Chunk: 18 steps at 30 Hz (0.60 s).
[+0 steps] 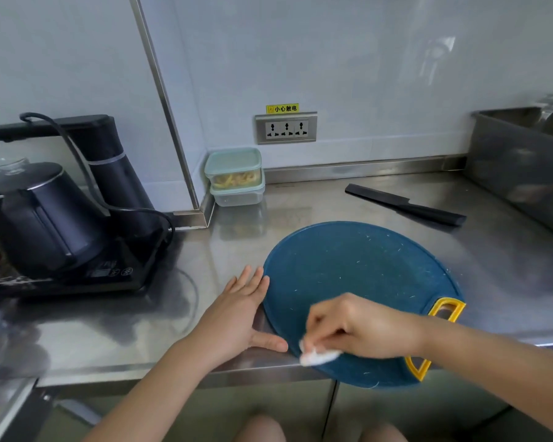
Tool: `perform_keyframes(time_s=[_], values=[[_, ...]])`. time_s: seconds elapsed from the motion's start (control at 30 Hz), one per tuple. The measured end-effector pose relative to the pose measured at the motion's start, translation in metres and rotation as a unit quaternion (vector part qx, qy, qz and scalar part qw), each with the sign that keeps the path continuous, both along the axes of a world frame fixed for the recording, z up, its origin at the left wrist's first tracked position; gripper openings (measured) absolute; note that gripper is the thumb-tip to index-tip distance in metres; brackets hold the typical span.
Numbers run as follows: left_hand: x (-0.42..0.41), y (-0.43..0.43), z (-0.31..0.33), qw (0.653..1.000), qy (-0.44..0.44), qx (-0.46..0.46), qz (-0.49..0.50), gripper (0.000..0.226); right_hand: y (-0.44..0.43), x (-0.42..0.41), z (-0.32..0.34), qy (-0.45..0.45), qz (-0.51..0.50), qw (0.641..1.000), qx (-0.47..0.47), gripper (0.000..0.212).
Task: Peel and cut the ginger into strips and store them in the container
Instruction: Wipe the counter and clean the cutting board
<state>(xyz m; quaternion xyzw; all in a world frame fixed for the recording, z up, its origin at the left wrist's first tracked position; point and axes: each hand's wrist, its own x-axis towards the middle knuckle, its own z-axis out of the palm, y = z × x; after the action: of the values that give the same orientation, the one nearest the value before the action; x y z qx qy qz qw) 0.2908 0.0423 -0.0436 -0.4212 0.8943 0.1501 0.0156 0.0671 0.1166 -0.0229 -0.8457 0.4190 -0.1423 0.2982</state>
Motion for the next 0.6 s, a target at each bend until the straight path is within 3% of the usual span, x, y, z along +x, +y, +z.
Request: perform_keyframes(time_s=[0.13, 0.23, 0.33, 0.4, 0.47, 0.6], values=[[0.005, 0.001, 0.001, 0.996, 0.063, 0.062, 0.018, 0.124, -0.001, -0.02, 0.02, 0.025, -0.01, 0.994, 0.11, 0.017], [0.001, -0.001, 0.001, 0.996, 0.079, 0.034, 0.027, 0.094, -0.053, -0.021, 0.02, -0.057, -0.184, 0.981, 0.029, 0.015], [-0.002, -0.001, 0.004, 0.996, 0.08, 0.018, 0.033, 0.071, -0.113, -0.021, 0.007, -0.038, -0.344, 0.936, -0.064, 0.018], [0.002, -0.002, 0.004, 0.995, 0.08, 0.051, 0.028, 0.094, -0.136, -0.016, -0.002, -0.009, -0.389, 0.918, -0.074, 0.022], [0.005, -0.002, 0.004, 0.995, 0.072, 0.063, 0.016, 0.121, -0.141, -0.008, -0.009, 0.0, -0.359, 0.93, -0.083, 0.02], [0.004, -0.003, 0.002, 0.997, 0.066, 0.038, 0.011, 0.127, -0.107, 0.0, -0.01, -0.001, -0.228, 0.97, -0.086, 0.017]])
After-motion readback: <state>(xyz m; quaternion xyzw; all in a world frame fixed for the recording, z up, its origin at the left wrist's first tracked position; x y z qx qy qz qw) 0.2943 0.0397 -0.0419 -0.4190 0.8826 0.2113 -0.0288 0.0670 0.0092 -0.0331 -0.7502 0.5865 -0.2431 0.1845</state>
